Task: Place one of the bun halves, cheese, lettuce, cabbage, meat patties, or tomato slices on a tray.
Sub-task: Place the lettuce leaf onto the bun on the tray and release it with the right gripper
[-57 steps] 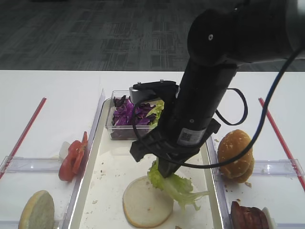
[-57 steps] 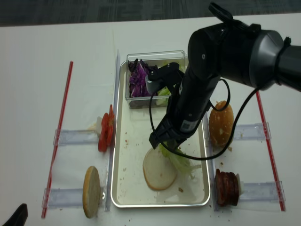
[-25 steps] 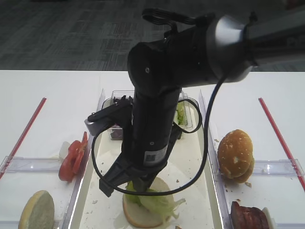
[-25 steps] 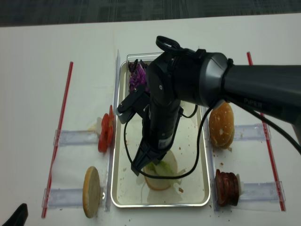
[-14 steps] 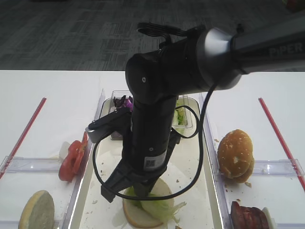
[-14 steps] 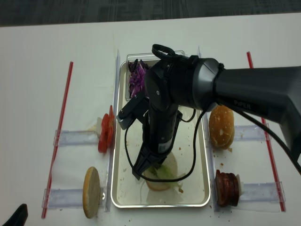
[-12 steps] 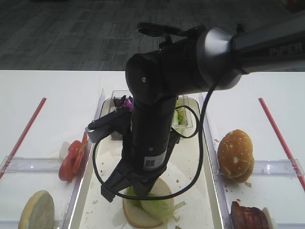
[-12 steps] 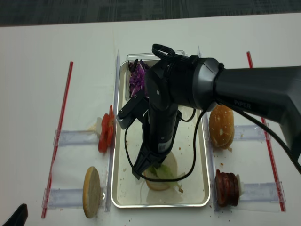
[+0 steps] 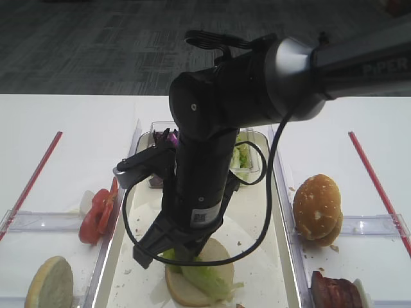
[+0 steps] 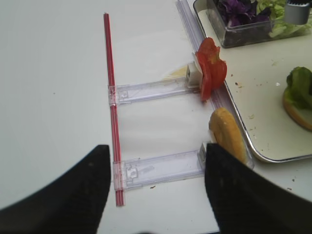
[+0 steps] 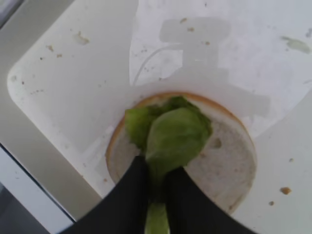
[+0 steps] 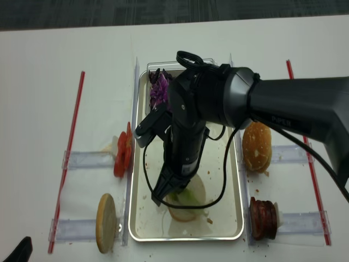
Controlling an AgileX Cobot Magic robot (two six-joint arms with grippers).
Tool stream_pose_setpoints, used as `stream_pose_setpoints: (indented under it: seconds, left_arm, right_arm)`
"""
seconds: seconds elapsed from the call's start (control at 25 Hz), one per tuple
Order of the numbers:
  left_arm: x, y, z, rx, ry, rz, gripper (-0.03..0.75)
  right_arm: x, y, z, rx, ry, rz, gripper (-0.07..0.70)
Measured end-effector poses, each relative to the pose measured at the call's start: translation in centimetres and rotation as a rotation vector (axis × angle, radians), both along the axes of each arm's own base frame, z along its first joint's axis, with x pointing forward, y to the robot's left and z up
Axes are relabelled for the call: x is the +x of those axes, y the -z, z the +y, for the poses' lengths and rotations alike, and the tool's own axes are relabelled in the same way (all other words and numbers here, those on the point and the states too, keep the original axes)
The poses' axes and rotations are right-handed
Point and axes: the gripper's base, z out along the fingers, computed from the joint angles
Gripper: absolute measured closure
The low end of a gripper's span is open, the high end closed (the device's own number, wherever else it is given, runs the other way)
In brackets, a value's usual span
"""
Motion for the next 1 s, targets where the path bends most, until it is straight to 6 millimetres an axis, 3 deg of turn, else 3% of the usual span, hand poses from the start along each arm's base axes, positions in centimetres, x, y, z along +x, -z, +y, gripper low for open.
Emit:
stream_pose_setpoints:
  seconds: [0.28, 0.56, 1.0]
  left_arm:
    - [0.00, 0.00, 0.00, 0.000, 0.000, 0.000, 0.286]
    - [0.00, 0.00, 0.00, 0.000, 0.000, 0.000, 0.286]
    - [0.00, 0.00, 0.00, 0.000, 0.000, 0.000, 0.286]
  right_arm:
    - [0.13, 0.03, -0.09, -0.009, -0.008, -0.016, 0.391]
    - [0.31, 0.08, -0.29, -0.031, -0.020, -0.039, 0.202]
    - [0.61, -0.57, -0.51, -0.088, 0.047, -0.035, 0.163]
